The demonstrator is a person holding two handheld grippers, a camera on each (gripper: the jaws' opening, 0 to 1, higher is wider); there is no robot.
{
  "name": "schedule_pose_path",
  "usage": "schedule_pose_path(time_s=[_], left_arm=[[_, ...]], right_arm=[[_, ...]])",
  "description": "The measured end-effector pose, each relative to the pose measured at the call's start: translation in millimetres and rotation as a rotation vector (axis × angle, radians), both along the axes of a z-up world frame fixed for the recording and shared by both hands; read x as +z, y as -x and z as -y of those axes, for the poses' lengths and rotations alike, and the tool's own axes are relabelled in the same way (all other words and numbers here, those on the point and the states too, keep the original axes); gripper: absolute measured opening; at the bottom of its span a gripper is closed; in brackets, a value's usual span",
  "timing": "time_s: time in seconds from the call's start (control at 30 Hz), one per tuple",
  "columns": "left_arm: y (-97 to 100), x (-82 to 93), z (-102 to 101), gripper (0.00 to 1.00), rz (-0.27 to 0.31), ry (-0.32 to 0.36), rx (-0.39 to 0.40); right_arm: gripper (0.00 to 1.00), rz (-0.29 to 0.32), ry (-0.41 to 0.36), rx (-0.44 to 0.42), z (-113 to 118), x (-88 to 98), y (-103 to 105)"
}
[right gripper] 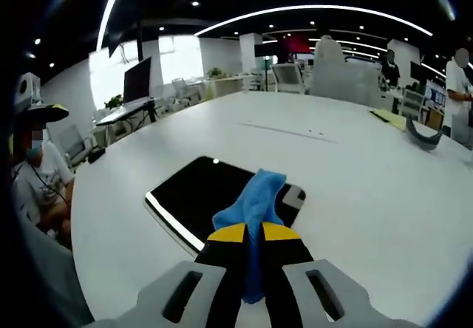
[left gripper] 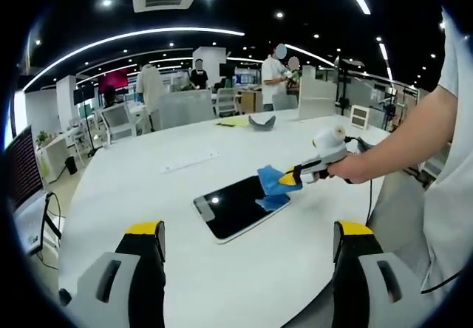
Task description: Wipe the mirror surface with the cleaning cloth until all visible marks leave the cleaned area.
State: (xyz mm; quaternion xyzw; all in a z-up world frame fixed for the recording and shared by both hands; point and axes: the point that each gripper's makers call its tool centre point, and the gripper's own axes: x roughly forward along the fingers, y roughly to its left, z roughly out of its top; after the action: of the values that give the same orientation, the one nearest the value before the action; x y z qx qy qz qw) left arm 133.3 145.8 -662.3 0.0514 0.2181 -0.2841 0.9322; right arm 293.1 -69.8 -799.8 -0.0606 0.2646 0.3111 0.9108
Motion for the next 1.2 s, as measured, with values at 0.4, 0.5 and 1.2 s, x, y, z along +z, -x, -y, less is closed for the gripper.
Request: schedule_pose_path(time_s=[0.4,0.5,1.2], left_arm=[[-0.1,-3.2,5.4,0.95,-0.011,-0.007,-0.004],[-1.1,-1.7,5.9,0.95,-0.008,-0.009,-0.004],[-4.0,-5.6,14.0,0.95,-0.016,-0.036,-0.019]], right_arm=[[0.01,-0.004,0.020,-0.046,44.5,-0.5,-3.1],[0.01,-0.002,0.024,-0.050,50.1,0.1,-3.0],[0.01,-0.006,0.043,-0.105,89.5,-1.8,-5.5]])
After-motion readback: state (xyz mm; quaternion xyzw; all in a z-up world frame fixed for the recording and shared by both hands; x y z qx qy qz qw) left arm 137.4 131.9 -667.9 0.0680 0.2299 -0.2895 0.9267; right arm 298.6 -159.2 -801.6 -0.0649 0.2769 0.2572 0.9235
